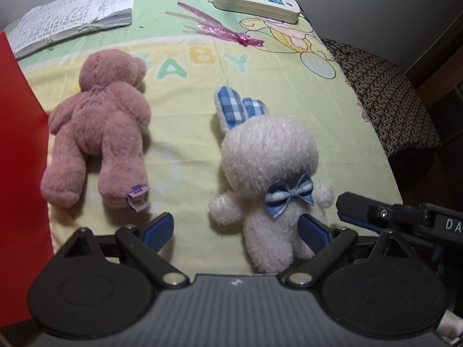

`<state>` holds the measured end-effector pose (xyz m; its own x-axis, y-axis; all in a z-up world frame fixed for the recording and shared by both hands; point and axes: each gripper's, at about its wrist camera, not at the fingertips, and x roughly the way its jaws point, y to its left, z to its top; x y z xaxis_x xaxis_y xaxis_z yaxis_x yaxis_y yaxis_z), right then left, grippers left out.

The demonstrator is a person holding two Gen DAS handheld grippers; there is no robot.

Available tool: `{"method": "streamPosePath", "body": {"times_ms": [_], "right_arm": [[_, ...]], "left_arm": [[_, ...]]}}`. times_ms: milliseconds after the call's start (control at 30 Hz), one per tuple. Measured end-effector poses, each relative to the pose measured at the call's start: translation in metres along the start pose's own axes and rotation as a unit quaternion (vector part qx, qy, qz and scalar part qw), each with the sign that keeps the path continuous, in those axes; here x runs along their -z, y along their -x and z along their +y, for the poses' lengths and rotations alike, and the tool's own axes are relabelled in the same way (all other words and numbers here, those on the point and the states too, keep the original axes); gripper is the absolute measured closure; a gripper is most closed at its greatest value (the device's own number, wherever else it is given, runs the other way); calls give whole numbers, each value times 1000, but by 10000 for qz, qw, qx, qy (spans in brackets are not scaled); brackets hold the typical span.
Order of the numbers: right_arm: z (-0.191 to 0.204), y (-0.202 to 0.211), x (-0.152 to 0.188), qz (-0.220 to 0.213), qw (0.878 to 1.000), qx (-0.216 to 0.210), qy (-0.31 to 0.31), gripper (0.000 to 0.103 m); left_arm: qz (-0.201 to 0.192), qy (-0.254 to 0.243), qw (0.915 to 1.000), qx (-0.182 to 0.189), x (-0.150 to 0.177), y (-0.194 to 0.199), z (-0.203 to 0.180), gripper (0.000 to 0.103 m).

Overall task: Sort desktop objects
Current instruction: 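Grasp the white bear with blue bow tie with the right tool, then lift the white bear off the bed with the right tool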

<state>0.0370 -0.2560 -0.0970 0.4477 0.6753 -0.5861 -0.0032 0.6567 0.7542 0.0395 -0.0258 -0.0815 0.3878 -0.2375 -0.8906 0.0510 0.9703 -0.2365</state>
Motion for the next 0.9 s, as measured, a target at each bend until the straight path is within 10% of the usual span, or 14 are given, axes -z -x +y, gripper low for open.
{"method": "streamPosePath", "body": {"times_ms": [300,900], "right_arm": [[11,-19,-13,-169,9998,-84,26,51],[14,-42,-23,118,9998,-44,157,49]], "left_arm": [[18,15,9997,-222,0,4,2,9],[123,-121,9997,-187,-11,-1,-7,8]]}}
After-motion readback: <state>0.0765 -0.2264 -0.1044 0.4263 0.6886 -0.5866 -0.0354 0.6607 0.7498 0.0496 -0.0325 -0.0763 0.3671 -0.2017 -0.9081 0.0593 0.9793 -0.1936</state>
